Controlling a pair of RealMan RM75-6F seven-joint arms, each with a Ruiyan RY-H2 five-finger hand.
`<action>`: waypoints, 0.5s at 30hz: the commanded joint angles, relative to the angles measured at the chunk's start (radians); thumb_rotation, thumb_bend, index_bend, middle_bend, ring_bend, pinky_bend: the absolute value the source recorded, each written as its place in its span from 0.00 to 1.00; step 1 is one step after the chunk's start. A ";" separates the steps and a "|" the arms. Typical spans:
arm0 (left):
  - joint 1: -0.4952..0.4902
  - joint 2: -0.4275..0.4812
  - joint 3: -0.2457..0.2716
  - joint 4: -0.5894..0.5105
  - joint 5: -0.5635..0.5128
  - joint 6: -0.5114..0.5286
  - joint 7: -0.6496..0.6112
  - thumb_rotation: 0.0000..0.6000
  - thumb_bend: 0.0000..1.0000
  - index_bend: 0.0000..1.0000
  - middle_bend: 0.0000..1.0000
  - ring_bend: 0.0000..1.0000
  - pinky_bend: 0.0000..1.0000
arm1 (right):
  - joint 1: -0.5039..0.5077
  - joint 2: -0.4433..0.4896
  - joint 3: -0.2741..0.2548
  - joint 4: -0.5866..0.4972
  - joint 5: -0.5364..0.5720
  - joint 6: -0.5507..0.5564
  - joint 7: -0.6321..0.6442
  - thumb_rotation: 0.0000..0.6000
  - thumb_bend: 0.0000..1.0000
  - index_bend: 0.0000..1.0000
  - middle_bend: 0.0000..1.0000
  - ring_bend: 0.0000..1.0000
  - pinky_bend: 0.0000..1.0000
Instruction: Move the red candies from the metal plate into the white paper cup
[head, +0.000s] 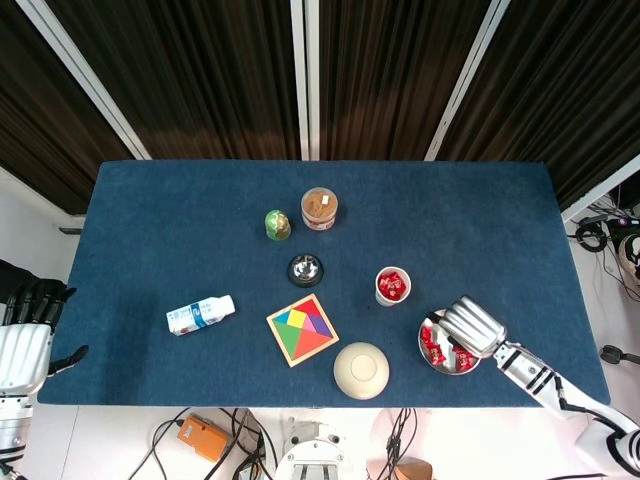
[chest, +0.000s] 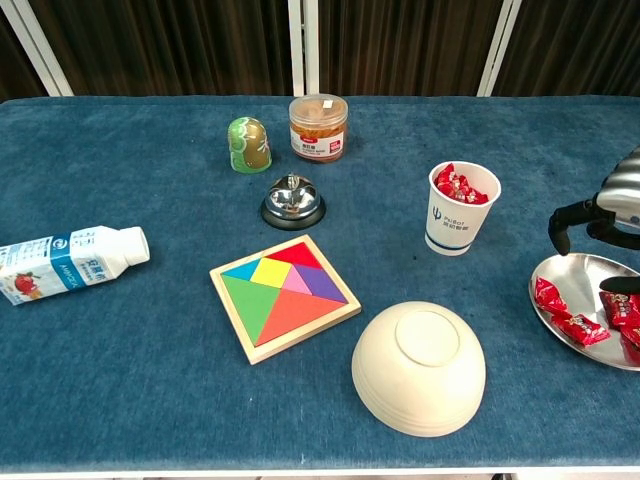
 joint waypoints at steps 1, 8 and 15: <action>0.002 0.002 0.000 -0.003 0.001 0.003 0.002 1.00 0.00 0.17 0.15 0.04 0.00 | -0.004 -0.019 -0.010 0.027 -0.019 0.003 -0.008 1.00 0.37 0.52 0.94 1.00 1.00; 0.004 0.004 0.000 -0.007 -0.002 0.003 0.005 1.00 0.00 0.17 0.15 0.04 0.00 | 0.011 -0.062 -0.010 0.072 -0.047 0.001 -0.006 1.00 0.37 0.52 0.94 1.00 1.00; 0.005 0.005 -0.001 -0.002 -0.008 0.001 -0.002 1.00 0.00 0.17 0.15 0.04 0.00 | 0.028 -0.091 -0.012 0.102 -0.062 -0.011 -0.013 1.00 0.37 0.54 0.94 1.00 1.00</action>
